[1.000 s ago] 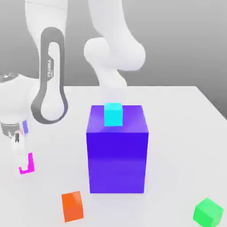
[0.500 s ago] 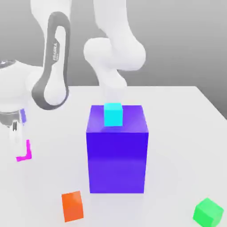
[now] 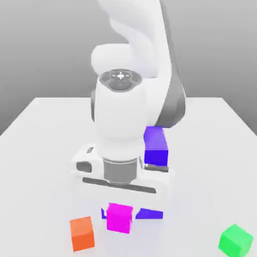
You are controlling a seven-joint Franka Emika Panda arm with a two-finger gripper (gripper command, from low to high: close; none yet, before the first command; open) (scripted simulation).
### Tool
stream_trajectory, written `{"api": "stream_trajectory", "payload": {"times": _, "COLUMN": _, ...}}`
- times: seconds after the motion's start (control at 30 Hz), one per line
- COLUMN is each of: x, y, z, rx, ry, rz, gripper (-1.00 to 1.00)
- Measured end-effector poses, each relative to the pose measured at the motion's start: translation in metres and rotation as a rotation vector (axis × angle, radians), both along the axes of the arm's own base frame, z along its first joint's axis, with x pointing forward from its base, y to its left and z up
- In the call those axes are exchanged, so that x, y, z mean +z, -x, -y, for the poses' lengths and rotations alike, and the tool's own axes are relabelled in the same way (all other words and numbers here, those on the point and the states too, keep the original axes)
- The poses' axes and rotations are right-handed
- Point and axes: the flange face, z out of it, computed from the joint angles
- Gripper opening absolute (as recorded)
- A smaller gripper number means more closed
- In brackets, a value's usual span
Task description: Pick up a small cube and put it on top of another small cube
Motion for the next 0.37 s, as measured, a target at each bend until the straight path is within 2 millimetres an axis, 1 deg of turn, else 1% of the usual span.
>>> {"api": "stream_trajectory", "payload": {"times": 0.07, "x": 0.004, "y": 0.002, "z": -0.049, "rx": 0.109, "ry": -0.002, "rz": 0.001, "gripper": -1.0}}
{"api": "stream_trajectory", "payload": {"times": 0.13, "x": -0.002, "y": 0.008, "z": -0.099, "rx": 0.209, "ry": -0.006, "rz": -0.007, "gripper": -1.0}}
{"api": "stream_trajectory", "payload": {"times": 0.17, "x": -0.011, "y": 0.011, "z": -0.124, "rx": 0.259, "ry": -0.007, "rz": -0.011, "gripper": -1.0}}
{"api": "stream_trajectory", "payload": {"times": 0.2, "x": -0.025, "y": 0.014, "z": -0.149, "rx": 0.309, "ry": -0.008, "rz": -0.014, "gripper": -1.0}}
{"api": "stream_trajectory", "payload": {"times": 0.23, "x": -0.045, "y": 0.018, "z": -0.17, "rx": 0.352, "ry": -0.009, "rz": -0.018, "gripper": -1.0}}
{"api": "stream_trajectory", "payload": {"times": 0.27, "x": -0.056, "y": 0.02, "z": -0.18, "rx": 0.373, "ry": -0.01, "rz": -0.019, "gripper": 1.0}}
{"api": "stream_trajectory", "payload": {"times": 0.37, "x": -0.056, "y": 0.02, "z": -0.18, "rx": 0.373, "ry": -0.01, "rz": -0.019, "gripper": 1.0}}
